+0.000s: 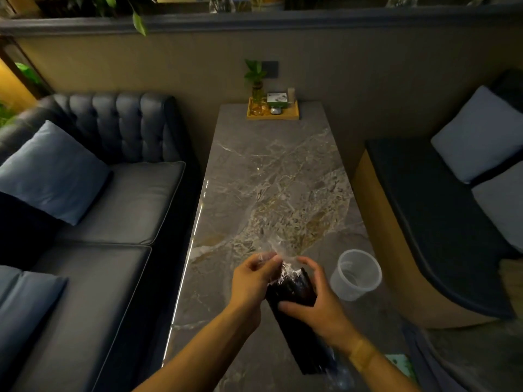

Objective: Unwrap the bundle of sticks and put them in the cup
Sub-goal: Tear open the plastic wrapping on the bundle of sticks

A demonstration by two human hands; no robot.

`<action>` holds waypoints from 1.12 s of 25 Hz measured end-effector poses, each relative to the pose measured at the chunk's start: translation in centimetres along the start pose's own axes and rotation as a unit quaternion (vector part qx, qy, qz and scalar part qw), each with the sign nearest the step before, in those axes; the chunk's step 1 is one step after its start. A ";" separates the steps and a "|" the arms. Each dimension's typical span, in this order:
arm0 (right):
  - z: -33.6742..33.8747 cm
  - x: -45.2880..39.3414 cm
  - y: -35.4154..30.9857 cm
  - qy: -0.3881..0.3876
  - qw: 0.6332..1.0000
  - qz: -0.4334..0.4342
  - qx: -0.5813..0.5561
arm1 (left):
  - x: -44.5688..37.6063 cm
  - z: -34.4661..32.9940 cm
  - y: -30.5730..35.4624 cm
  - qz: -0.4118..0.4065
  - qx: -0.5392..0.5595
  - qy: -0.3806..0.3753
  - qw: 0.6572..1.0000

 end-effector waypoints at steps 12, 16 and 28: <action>1.1 0.5 -1.4 0.126 0.978 0.112 0.126 | 0.7 1.0 -0.4 -0.024 -0.023 0.000 0.999; -0.7 1.0 -4.6 0.142 0.899 0.238 0.339 | 0.7 1.3 -0.1 -0.068 -0.046 0.046 0.996; -0.3 -1.0 -4.6 0.102 0.978 0.128 0.133 | 2.0 0.2 1.4 -0.170 -0.093 -0.048 0.980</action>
Point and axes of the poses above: each hand's wrist, its own x-axis away from the middle knuckle, its own z-axis out of the back of the hand, y = z × x, the point moved 8 cm from there along -x, towards the middle knuckle, and after that the axes turned 13 degrees about -x, right-handed, at the moved point
